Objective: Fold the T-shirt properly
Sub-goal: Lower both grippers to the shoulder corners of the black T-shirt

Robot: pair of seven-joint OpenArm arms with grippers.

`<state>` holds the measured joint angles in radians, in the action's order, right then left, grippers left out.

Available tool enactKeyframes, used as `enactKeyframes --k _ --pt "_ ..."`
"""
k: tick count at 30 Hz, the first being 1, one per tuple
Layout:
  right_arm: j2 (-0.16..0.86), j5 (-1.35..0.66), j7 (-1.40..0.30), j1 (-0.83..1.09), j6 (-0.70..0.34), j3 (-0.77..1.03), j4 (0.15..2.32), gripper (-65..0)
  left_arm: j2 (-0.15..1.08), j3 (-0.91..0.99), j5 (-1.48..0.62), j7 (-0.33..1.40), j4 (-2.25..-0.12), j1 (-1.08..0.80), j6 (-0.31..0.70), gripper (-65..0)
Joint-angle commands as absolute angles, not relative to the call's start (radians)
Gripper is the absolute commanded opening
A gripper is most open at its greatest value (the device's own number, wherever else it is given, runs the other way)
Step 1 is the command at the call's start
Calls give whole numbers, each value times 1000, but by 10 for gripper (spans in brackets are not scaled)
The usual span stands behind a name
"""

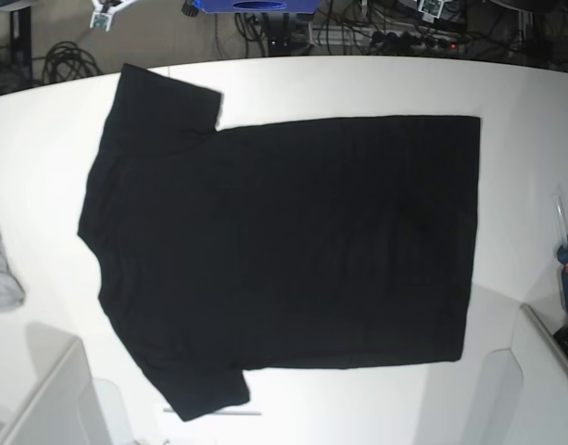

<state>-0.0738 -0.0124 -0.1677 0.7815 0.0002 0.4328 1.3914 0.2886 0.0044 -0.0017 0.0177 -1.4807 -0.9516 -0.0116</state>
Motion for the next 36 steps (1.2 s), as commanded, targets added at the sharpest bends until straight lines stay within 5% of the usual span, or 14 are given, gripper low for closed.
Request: enactKeyframes --k 1,16,24,29,32,36 --pt "-87 -10 -177 816 5 450 1443 -650 291 2 -1 -1 -1534 -989 -5 -650" --pt "-113 -15 -318 797 5 507 1946 -650 269 232 -1 -1 -1956 -1122 -5 -650" --pt "-67 -352 -318 722 -79 515 1969 -639 243 312 -185 8 -1959 -1067 -4 -650" --pt "-53 -455 -318 691 -171 515 1966 -300 298 400 -479 12 -1945 -1055 73 -650" --pt "-51 -484 -318 661 -242 515 1962 -198 306 441 -555 12 -1942 -1053 151 -543" --pt "-53 -530 -420 601 -278 519 1960 -234 302 475 -565 12 -1937 -1026 232 -306"
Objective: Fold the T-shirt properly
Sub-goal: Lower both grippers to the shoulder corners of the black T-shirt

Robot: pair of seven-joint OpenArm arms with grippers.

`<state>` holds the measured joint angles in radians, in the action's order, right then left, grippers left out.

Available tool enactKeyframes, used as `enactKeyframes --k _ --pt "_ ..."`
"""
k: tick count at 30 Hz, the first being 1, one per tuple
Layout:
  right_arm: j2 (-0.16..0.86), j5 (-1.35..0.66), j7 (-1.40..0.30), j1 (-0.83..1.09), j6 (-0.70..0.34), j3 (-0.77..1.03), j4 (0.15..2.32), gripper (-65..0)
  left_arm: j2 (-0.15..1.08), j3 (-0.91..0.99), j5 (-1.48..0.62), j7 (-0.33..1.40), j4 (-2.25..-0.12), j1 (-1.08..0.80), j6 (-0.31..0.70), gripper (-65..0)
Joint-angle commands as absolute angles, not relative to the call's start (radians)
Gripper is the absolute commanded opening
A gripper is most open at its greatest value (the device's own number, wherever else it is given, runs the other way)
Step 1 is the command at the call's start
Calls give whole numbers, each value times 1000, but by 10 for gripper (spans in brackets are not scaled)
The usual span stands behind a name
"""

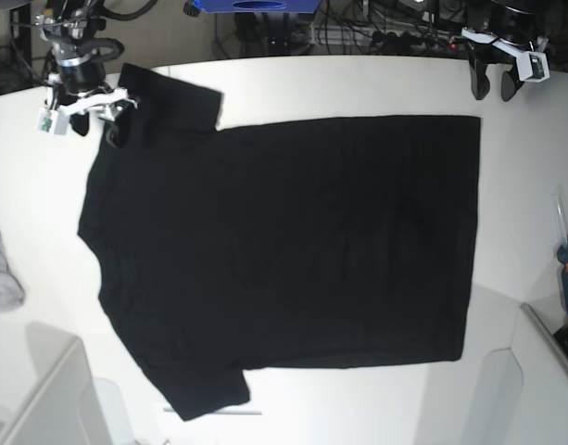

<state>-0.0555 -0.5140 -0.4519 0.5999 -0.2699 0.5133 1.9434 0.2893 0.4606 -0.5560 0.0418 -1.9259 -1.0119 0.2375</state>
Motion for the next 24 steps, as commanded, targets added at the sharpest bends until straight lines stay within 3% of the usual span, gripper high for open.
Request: enactKeyframes --k 1,3,8,12,16,20,24 --pt "-53 -552 -450 587 -280 541 1960 -248 300 483 -567 12 -1931 -1026 254 -267" --pt "-56 -604 -510 555 -282 590 1959 -258 298 492 -568 12 -1922 -1021 274 -219" --pt "-53 -719 -717 456 -283 757 1900 -261 298 496 -576 12 -1880 -993 278 -217" --pt "-51 -745 -840 398 -289 842 1821 -261 305 496 -699 12 -1817 -964 280 -217" --pt "-51 -739 -862 387 -390 840 1762 -266 306 496 -777 12 -1781 -960 292 -217" --pt "-35 -737 -862 390 -401 839 1690 -266 303 498 -780 13 -1778 -947 375 -217" --pt "-33 -737 -863 398 -404 835 1669 -266 303 498 -780 13 -1770 -946 383 -217"
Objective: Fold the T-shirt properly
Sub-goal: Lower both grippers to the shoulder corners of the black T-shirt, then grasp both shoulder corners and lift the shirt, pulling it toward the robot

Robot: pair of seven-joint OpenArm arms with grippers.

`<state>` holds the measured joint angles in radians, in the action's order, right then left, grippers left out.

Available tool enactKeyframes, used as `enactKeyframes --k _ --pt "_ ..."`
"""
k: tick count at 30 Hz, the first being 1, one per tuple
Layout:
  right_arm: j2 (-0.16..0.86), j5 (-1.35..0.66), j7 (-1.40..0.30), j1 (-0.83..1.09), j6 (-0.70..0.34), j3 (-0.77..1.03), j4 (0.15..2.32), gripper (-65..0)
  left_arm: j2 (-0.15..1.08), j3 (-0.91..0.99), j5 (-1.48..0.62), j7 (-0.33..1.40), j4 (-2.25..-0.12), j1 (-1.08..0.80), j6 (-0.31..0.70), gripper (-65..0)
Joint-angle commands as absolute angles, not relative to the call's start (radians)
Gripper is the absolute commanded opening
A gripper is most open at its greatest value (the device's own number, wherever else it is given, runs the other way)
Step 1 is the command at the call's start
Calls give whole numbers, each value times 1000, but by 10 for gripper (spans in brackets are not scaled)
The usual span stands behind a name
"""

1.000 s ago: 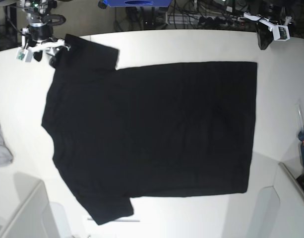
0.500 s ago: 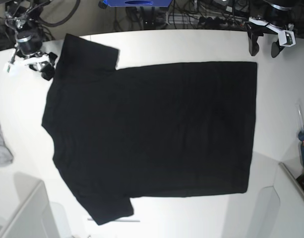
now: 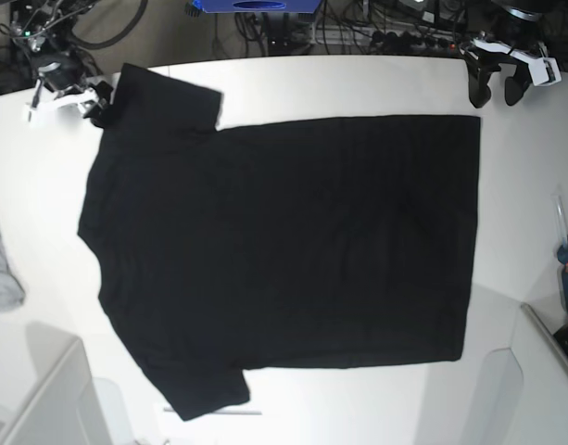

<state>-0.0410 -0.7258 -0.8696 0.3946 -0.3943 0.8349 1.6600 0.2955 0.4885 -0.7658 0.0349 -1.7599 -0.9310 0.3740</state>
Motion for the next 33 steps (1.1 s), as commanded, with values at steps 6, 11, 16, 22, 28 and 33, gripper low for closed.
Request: enactKeyframes --k 6,11,16,22,28,33 --pt "-31 -739 -855 426 -427 725 1669 -266 302 496 -782 58 -1762 -909 383 -217" --pt "-33 -739 -854 426 -429 727 1667 -267 257 585 -782 252 -1748 -829 386 -217" --pt "-31 -739 -862 427 -430 717 1667 -269 177 730 -782 452 -1748 -730 464 -217" --pt "-31 -739 -862 421 -430 717 1646 -497 131 839 -773 662 -1747 -618 542 -217" --pt "-5 -740 -862 410 -430 717 1577 -650 122 843 -773 685 -1713 -578 541 -217" --pt "-5 -740 -863 412 -430 717 1573 -650 128 812 -773 687 -1604 -527 541 -217"
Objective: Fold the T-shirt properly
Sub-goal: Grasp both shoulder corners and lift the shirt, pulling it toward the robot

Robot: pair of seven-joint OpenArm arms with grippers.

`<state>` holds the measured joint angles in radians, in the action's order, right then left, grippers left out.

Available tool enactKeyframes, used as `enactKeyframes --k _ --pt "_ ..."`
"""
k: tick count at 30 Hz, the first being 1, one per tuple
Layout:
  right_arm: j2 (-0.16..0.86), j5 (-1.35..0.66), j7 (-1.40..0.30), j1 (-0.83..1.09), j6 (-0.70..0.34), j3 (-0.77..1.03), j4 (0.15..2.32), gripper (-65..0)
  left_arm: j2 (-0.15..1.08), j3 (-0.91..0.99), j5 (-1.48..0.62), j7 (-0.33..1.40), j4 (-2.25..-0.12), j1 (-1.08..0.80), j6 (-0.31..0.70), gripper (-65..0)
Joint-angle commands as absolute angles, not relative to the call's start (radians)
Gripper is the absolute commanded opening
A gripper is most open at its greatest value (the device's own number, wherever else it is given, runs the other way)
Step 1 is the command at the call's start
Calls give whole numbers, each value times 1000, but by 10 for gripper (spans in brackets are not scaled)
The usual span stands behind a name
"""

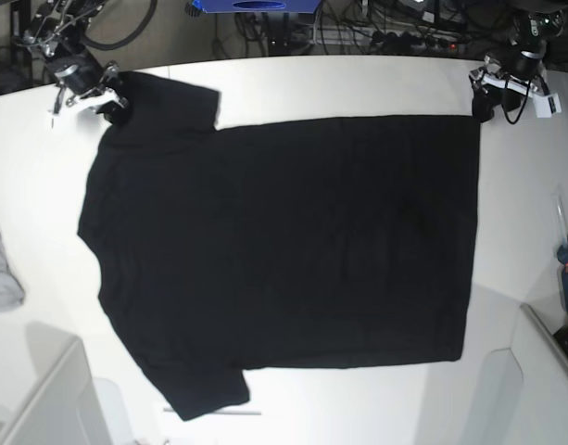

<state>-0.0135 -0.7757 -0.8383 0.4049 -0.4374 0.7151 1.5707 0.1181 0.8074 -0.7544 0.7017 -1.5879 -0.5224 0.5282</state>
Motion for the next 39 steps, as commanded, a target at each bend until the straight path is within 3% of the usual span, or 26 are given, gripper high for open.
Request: enactKeyframes --k 1,16,18,25,39 --pt "-5 -740 -863 412 -430 717 1573 -650 130 791 -773 687 -1592 -527 541 -217" --pt "-5 -739 -863 415 -430 717 1575 -650 128 641 -773 687 -1460 -461 539 -222" --pt "-4 -739 -863 415 -430 717 1575 -650 128 639 -773 687 -1460 -461 539 -286" --pt "-4 -737 -860 415 -430 717 1578 -650 130 638 -773 687 -1452 -441 539 -650" --pt "10 -740 -863 503 -430 720 1767 -650 145 644 -604 687 -1627 -524 544 -650"
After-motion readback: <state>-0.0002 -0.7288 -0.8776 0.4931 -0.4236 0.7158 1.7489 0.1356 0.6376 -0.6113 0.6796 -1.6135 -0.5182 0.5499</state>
